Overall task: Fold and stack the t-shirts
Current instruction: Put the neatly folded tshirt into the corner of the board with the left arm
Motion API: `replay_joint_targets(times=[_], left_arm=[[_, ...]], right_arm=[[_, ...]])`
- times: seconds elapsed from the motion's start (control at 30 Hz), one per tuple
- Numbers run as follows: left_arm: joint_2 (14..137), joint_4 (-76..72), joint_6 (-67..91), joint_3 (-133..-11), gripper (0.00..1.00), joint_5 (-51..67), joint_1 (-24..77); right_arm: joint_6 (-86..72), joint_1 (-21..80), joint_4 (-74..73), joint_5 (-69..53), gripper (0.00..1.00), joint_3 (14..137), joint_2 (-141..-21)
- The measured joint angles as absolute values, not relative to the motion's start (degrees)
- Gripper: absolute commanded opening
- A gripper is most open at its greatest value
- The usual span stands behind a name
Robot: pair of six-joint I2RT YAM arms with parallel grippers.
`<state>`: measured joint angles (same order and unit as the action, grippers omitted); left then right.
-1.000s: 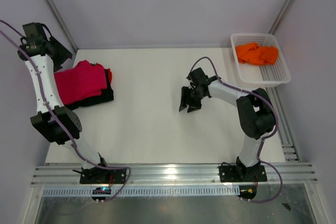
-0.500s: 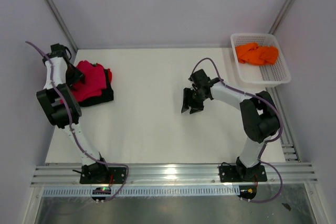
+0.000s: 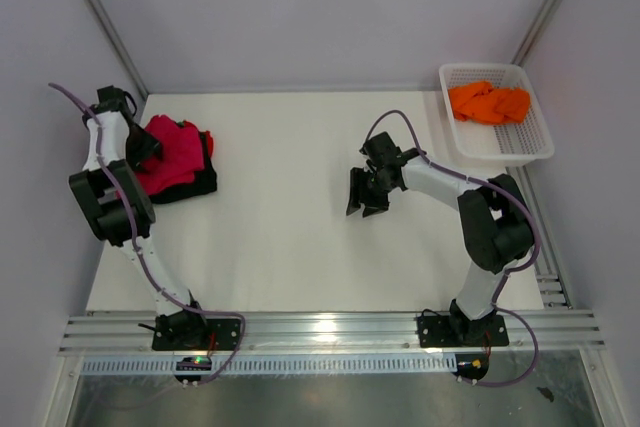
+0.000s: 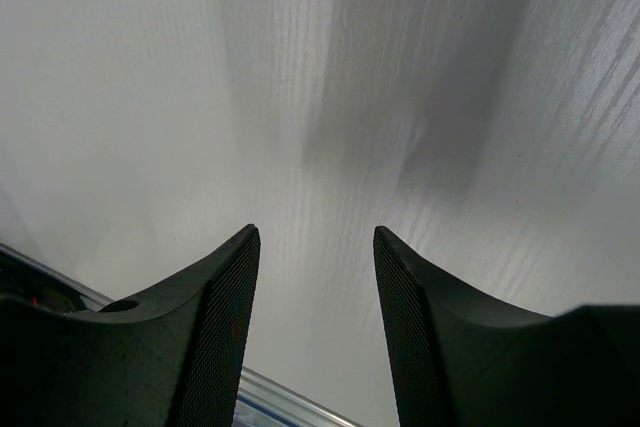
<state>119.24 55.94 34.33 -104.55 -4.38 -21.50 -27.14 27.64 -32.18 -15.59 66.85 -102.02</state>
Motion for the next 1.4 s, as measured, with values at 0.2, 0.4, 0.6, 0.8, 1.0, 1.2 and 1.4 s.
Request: replay_joint_targets(times=[0.2,0.4,0.6,0.8,1.0,1.2,1.4], left_arm=[[113.1,56.4,34.2,-105.3,0.54,-2.1,-21.1],[107.8,56.9,33.2,-113.0,0.55,-2.2,-20.2],[107.7,57.3,31.1,-114.6,0.54,-4.9,-20.2],[113.9,56.9,30.9,-108.7,0.53,-6.1,-20.2],[120.2,56.8,31.4,-103.7,0.52,-5.9,-20.2],[117.4,56.7,31.8,-103.7,0.53,-5.2,-20.3],[110.1,57.3,32.9,-103.7,0.54,-2.5,-20.2]], right_arm=[[-27.2,27.6,-32.1,-15.9,0.54,66.8,-102.0],[-27.4,27.6,-31.7,-16.7,0.54,66.9,-102.6],[-27.6,27.6,-31.7,-16.9,0.54,66.9,-102.9],[-27.6,27.6,-31.7,-16.9,0.54,66.8,-102.9],[-27.5,27.6,-31.7,-16.2,0.54,66.8,-102.9],[-27.3,27.6,-31.7,-16.0,0.54,66.5,-102.9],[-27.4,27.6,-31.6,-16.1,0.54,66.4,-102.9]])
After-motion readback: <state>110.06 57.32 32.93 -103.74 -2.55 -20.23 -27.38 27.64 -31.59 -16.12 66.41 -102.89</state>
